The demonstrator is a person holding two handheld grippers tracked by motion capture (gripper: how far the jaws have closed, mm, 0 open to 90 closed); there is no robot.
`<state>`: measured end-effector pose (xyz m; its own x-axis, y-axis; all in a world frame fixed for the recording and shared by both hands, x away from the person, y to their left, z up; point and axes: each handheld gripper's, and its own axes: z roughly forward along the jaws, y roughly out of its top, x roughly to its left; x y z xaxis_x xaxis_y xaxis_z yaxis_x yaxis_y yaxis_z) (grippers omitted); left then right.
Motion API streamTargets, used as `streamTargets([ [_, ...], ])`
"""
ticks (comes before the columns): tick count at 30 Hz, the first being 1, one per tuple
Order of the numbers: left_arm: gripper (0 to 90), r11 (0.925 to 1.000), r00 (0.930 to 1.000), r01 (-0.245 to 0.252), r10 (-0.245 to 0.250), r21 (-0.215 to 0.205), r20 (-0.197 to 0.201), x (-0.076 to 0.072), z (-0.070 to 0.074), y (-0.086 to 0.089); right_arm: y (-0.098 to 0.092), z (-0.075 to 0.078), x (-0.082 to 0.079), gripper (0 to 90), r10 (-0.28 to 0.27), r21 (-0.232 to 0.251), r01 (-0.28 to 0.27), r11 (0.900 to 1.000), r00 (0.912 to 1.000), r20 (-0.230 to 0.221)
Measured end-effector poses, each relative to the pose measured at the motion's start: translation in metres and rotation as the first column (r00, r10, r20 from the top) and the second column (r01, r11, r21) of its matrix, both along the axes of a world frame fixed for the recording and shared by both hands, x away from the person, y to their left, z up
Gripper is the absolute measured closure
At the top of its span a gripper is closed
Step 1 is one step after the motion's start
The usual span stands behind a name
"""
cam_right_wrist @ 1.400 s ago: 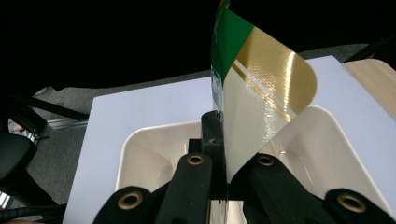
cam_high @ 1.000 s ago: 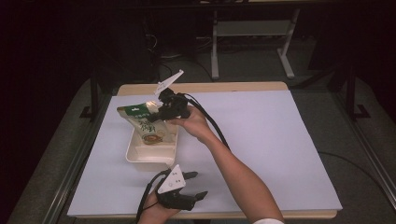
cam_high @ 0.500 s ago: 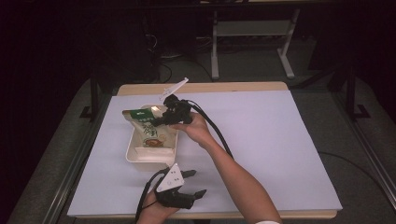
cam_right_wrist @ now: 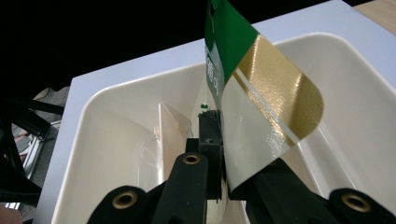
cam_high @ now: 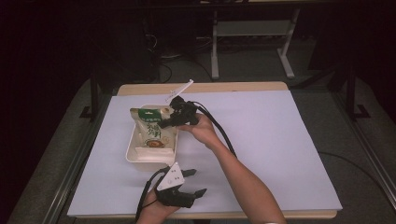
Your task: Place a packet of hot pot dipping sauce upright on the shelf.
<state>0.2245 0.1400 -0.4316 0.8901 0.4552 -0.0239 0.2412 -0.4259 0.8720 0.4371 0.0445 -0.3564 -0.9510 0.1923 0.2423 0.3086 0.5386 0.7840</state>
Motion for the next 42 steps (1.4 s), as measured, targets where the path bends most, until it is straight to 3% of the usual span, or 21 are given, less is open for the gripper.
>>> streamTargets([
  [7, 29.2, 0.9999, 1.0000, -0.009, 0.009, 0.011, 0.003, 0.002, -0.001, 0.001, -0.007, -0.005, -0.001, 86.2, -0.015, -0.016, 0.015, 1.000, 0.9997, -0.017],
  [15, 29.2, 0.9999, 1.0000, -0.005, 0.005, 0.016, 0.007, 0.001, -0.001, 0.000, -0.013, 0.001, -0.004, 74.2, -0.028, -0.017, 0.028, 0.999, 0.9996, 0.000],
  [22, 29.2, 0.9999, 1.0000, -0.006, 0.006, 0.014, 0.004, 0.002, -0.001, 0.000, -0.019, 0.001, -0.004, 66.8, -0.044, -0.017, 0.044, 0.999, 0.9988, -0.021],
  [25, 28.8, 0.9999, 1.0000, -0.007, 0.007, 0.013, 0.002, 0.002, -0.001, 0.000, -0.023, 0.000, -0.003, 58.4, -0.062, -0.018, 0.062, 0.998, 0.9977, -0.028],
  [32, 28.0, 0.9996, 0.9998, -0.018, 0.018, 0.019, 0.012, 0.003, 0.000, 0.001, -0.039, 0.002, -0.002, 48.6, -0.085, -0.014, 0.085, 0.996, 0.9945, -0.060],
  [42, 27.7, 0.9993, 0.9997, -0.024, 0.023, 0.028, 0.013, 0.006, 0.000, 0.002, -0.070, 0.006, -0.008, 42.3, -0.117, -0.024, 0.116, 0.993, 0.9918, -0.051],
])
